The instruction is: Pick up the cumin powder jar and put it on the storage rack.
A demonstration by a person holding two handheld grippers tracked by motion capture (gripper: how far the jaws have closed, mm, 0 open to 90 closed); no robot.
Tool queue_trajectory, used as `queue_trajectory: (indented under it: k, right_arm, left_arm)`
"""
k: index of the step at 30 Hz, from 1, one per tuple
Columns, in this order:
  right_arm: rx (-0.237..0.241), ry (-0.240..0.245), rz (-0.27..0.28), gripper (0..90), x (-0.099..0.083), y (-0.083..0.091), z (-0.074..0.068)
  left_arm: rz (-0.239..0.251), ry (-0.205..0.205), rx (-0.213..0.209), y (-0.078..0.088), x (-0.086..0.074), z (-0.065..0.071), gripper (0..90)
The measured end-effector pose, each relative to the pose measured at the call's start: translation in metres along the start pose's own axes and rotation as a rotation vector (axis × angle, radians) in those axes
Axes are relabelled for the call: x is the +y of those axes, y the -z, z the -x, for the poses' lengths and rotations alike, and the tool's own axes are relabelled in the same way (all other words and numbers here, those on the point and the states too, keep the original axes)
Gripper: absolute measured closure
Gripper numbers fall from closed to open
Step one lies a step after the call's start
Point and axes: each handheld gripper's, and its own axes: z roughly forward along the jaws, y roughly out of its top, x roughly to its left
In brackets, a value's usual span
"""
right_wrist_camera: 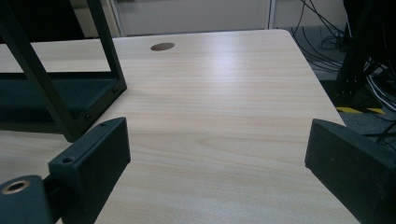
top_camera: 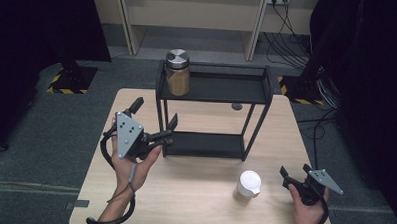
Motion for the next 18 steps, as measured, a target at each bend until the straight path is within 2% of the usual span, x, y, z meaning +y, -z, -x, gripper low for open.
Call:
queue_trajectory:
  k: [18]
  right_arm:
    - [-0.001,0.004,0.0,6.8,0.0,0.0,0.0]
  left_arm:
    - [-0.04,-0.004,-0.005,0.012,-0.02,0.003,1.4]
